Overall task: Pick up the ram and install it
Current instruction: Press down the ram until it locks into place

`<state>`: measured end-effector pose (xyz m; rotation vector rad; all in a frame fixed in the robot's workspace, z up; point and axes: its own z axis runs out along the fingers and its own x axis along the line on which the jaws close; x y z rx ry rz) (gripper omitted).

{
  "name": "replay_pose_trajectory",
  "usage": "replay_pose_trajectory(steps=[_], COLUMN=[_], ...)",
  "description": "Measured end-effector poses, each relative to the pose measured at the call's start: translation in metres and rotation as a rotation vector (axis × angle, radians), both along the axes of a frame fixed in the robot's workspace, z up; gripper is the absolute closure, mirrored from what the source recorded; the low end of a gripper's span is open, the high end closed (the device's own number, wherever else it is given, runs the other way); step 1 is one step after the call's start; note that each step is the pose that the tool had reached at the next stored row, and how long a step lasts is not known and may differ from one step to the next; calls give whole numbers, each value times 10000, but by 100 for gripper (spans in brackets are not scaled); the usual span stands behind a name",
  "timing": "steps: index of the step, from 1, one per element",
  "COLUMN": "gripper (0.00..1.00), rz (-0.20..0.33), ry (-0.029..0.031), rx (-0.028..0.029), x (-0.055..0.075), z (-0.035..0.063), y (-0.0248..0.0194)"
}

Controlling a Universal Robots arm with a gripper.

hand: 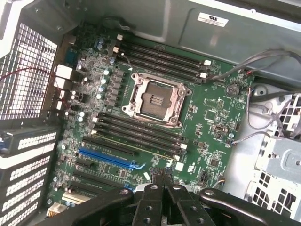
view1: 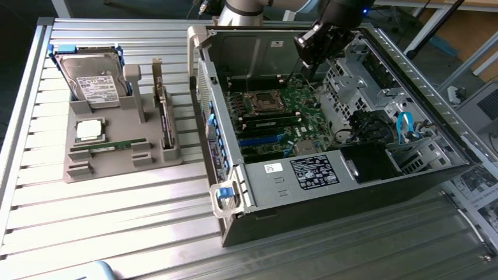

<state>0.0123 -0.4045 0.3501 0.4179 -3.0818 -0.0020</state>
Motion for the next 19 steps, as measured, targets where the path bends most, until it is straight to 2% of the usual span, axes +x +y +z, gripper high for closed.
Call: replay_pose_trajectory(steps=[13, 19], gripper=[89, 89], rz=[-740, -1249], ry=[0, 0], rx=[0, 0], x=[-1, -1], z=[-1, -1], y=[0, 0])
